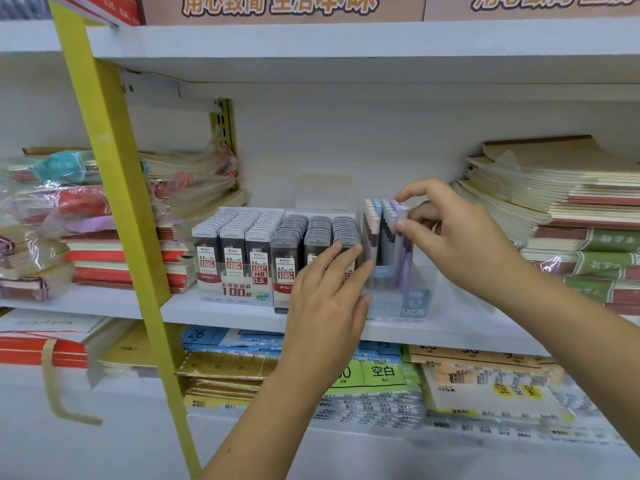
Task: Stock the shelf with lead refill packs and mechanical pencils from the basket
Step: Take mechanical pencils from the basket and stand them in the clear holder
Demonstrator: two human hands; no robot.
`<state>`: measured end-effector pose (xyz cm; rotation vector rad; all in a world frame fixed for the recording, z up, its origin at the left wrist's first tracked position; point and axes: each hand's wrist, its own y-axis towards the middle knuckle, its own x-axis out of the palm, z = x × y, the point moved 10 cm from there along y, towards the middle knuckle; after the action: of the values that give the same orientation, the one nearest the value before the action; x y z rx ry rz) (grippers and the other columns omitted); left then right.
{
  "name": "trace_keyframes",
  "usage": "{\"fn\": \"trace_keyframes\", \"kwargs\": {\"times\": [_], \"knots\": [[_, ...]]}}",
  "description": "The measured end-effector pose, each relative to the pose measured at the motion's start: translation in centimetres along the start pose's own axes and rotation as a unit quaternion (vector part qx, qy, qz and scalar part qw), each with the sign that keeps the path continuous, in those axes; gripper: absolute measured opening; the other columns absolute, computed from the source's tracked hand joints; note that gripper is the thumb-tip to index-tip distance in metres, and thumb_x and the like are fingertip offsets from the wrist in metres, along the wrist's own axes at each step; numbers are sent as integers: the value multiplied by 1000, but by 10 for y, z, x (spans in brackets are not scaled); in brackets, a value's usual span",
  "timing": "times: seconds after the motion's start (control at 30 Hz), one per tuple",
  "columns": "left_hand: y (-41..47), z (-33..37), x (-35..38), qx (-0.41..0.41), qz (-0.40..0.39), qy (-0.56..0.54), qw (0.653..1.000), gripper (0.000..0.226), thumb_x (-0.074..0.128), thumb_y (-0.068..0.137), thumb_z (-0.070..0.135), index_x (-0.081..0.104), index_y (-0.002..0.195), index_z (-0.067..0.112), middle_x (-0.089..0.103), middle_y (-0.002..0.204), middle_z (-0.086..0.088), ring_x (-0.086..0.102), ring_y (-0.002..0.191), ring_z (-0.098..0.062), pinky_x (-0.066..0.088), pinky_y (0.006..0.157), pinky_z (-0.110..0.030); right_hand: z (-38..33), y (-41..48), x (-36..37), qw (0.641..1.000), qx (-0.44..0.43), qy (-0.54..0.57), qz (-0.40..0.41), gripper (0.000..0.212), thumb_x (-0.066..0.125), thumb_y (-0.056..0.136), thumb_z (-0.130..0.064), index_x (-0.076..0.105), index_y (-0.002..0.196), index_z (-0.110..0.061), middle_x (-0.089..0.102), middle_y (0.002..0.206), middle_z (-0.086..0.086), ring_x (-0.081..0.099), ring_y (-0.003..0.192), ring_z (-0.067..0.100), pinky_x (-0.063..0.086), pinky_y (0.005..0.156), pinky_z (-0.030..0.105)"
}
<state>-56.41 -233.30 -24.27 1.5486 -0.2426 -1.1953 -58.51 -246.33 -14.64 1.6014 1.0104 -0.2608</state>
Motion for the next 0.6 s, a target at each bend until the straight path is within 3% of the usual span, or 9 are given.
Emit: {"fn": "trace_keyframes", "kwargs": {"times": [0.1, 0.2, 0.3, 0.37, 0.43, 0.53, 0.6], "knots": [[-1, -1, 2, 0, 2, -7, 1000, 45, 70, 92, 20, 60, 136, 17, 54, 148, -3, 39, 143, -23, 33, 115, -44, 3, 3, 2, 998, -16, -59, 11, 22, 64, 90, -26, 49, 102, -36, 63, 84, -13, 51, 79, -1, 36, 59, 14], [-2, -2, 2, 4, 3, -11, 1000, 47, 69, 92, 21, 59, 138, 17, 53, 148, -2, 38, 144, -22, 33, 115, -43, 1, 4, 1, 985, -53, -154, 51, 15, 68, 86, -27, 67, 100, -24, 52, 97, -6, 40, 93, 10, 32, 68, 28], [-3, -1, 3, 16, -5, -7, 1000, 50, 70, 92, 21, 57, 140, 18, 51, 150, -2, 36, 145, -21, 29, 116, -40, 8, 2, 4, 982, -35, -178, 46, 17, 66, 87, -30, 70, 101, -22, 43, 100, -5, 32, 97, 12, 35, 75, 32], [-6, -1, 1, 16, -10, -17, 1000, 51, 69, 92, 21, 55, 141, 18, 51, 150, -1, 37, 145, -22, 26, 118, -38, 14, -4, 7, 987, -10, -156, 39, 25, 63, 90, -31, 67, 114, -25, 41, 106, -7, 34, 105, 13, 35, 86, 31], [-13, -5, -6, -3, -2, -57, 998, 46, 66, 93, 20, 58, 138, 18, 56, 143, 0, 43, 138, -19, 32, 117, -37, 15, -18, 5, 992, 8, -118, 54, 36, 58, 93, -31, 58, 129, -25, 39, 114, -10, 32, 112, 8, 31, 92, 26], [-39, -16, -14, -48, 6, -131, 990, 35, 57, 94, 23, 64, 128, 16, 63, 124, 2, 48, 120, -13, 33, 106, -22, 11, -62, -9, 987, 21, 1, 157, 30, 52, 97, -28, 54, 126, -23, 47, 110, -9, 44, 99, 4, 35, 84, 19], [-71, -20, -2, -60, -61, -150, 985, 33, 57, 94, 23, 64, 126, 16, 63, 118, 1, 49, 112, -13, 32, 97, -16, 12, -101, -3, 976, 45, 87, 195, 23, 50, 96, -27, 53, 119, -27, 54, 101, -6, 51, 89, 6, 41, 76, 15]]}}
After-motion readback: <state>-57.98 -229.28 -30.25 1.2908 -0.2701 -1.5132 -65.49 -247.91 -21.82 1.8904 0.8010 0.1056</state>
